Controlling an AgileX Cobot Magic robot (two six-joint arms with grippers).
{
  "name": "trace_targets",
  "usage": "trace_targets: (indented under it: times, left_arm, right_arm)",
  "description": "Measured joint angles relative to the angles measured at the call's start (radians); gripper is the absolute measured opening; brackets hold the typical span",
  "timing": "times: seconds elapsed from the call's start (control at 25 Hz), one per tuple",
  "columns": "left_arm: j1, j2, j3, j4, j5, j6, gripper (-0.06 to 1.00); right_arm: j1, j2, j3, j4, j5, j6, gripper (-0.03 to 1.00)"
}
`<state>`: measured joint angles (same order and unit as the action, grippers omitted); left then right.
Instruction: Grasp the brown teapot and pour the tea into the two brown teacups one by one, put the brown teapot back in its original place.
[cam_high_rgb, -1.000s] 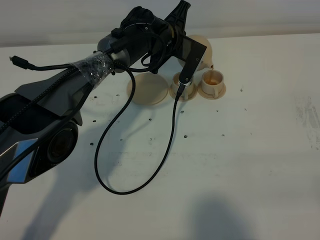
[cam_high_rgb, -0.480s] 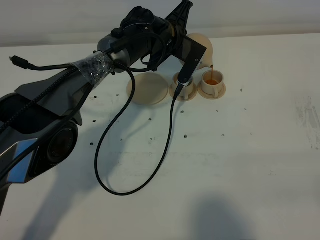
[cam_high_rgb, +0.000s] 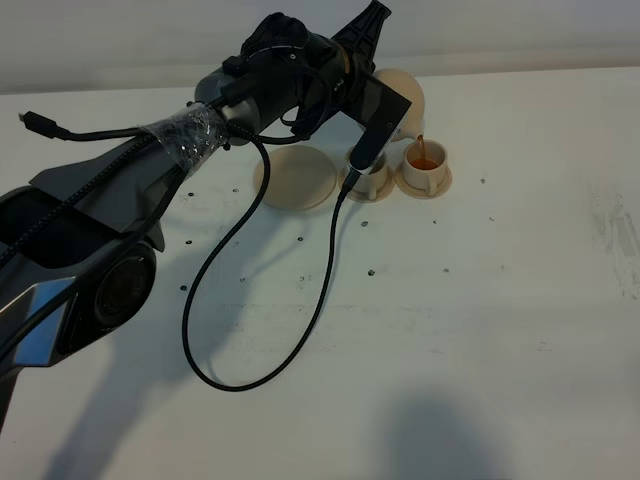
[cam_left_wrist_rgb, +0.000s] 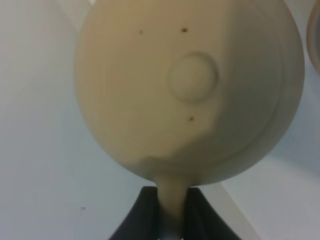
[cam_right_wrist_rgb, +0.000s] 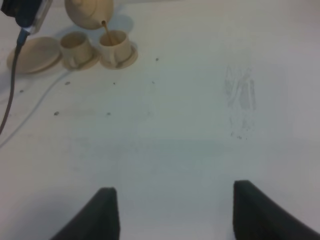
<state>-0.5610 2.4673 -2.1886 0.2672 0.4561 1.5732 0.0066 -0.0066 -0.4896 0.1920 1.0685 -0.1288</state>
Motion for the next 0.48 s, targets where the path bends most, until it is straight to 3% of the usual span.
trace_targets:
  times: [0.48]
  left_arm:
    - [0.0, 0.0, 0.001, 0.0, -0.051, 0.007, 0.11]
  right_arm:
    - [0.0, 0.0, 0.0, 0.0, 0.0, 0.0, 0.52]
